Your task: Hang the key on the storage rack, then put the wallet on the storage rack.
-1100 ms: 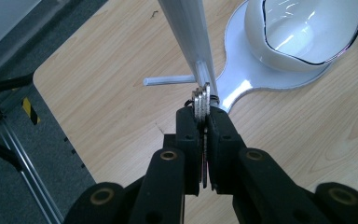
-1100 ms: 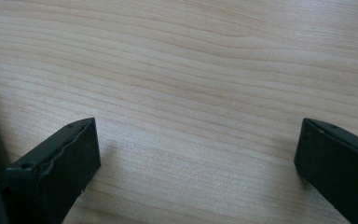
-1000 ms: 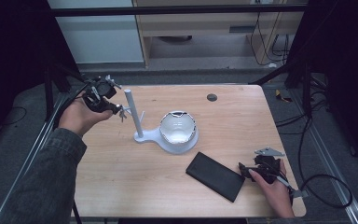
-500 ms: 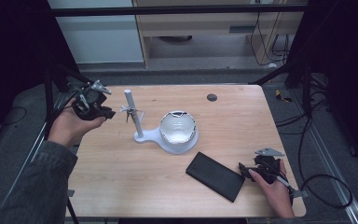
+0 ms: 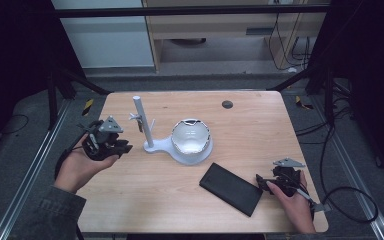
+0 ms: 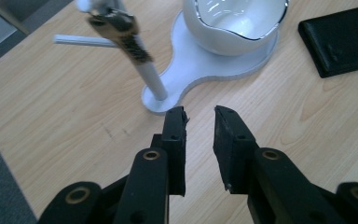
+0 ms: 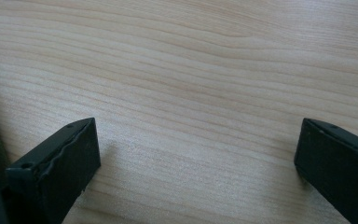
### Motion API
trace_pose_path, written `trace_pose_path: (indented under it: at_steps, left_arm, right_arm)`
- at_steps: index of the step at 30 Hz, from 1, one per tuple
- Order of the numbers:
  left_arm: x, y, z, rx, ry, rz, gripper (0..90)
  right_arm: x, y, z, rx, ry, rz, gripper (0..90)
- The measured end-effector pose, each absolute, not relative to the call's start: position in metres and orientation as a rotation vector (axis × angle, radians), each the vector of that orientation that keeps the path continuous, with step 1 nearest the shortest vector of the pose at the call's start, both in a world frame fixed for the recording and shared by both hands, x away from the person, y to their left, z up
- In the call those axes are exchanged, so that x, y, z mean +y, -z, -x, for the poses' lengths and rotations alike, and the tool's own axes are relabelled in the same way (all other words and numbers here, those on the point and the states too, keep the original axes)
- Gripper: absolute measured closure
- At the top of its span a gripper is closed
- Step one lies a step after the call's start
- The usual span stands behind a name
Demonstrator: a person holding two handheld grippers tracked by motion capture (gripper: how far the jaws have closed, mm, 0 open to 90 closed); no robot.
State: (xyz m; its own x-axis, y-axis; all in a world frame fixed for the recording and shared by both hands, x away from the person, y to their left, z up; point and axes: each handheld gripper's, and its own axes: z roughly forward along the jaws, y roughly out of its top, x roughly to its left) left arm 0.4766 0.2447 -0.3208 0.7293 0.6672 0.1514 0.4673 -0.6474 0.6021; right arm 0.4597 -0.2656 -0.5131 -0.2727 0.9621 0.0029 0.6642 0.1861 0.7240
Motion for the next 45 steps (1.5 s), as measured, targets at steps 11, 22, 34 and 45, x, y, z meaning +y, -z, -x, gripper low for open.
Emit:
trace_pose_path:
  at_steps: [11, 22, 34, 45]
  left_arm:
    - [0.213, 0.344, -0.469, 0.794, -0.424, -2.359, 73.7]
    - [0.164, 0.366, -0.464, 0.674, -0.345, -2.377, 84.6]
    - [0.118, 0.402, -0.463, 0.593, -0.25, -2.413, 90.0]
    - [0.089, 0.432, -0.468, 0.563, -0.19, -2.468, 90.0]
  right_arm:
    - [-0.266, 0.513, -0.459, 2.009, -0.869, -1.524, 0.6]
    - [-0.268, 0.513, -0.457, 2.013, -0.869, -1.518, 1.3]
    - [-0.274, 0.506, -0.454, 1.987, -0.886, -1.51, 5.8]
    - [-0.274, 0.489, -0.434, 1.946, -0.969, -1.43, 7.8]
